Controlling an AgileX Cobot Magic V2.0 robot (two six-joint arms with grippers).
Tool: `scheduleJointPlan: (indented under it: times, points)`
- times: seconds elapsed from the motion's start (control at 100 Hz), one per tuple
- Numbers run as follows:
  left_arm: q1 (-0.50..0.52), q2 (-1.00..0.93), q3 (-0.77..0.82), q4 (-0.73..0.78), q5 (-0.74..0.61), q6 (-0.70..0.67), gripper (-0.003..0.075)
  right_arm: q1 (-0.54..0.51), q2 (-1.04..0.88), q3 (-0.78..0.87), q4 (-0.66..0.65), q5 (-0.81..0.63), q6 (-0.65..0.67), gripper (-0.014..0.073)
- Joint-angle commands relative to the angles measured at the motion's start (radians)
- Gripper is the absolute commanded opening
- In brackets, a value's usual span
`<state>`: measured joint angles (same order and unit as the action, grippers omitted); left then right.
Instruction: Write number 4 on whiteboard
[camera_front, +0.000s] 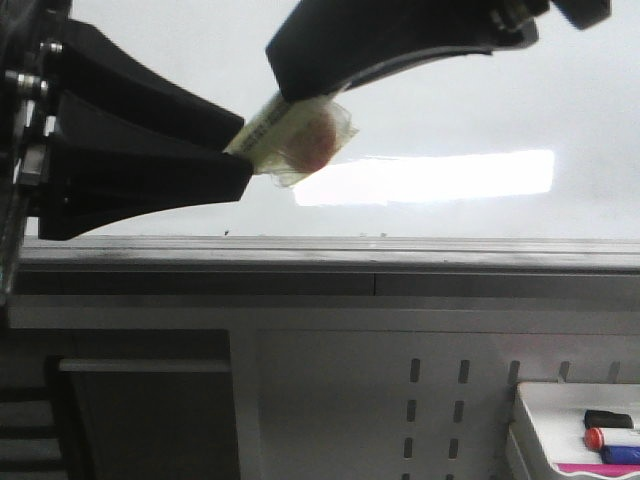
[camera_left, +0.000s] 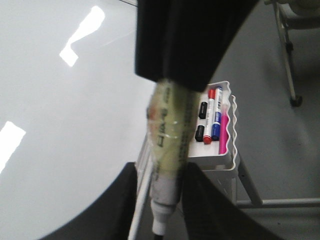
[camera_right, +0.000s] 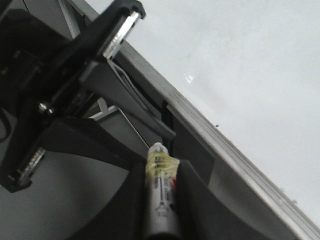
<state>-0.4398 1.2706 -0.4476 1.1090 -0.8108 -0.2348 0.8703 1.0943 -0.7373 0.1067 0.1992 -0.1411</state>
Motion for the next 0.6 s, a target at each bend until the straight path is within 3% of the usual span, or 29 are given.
scheduleJointPlan:
  times: [0.0, 0.17, 0.39, 0.59]
  points:
    - [0.004, -0.031, -0.022, -0.129, -0.024, -0.017, 0.0375, -0.005, -0.013, -0.033, -0.014, -0.054, -0.008, -0.0069]
    - [0.004, -0.119, -0.017, -0.172, 0.112, -0.024, 0.0385, -0.028, -0.002, -0.066, -0.012, -0.035, -0.008, -0.0069]
    - [0.004, -0.294, -0.012, -0.416, 0.419, -0.024, 0.0385, -0.078, 0.123, -0.218, -0.044, -0.029, -0.008, -0.0069]
    - [0.004, -0.397, -0.005, -0.442, 0.528, -0.024, 0.0385, -0.161, 0.259, -0.381, -0.061, -0.033, -0.008, -0.0069]
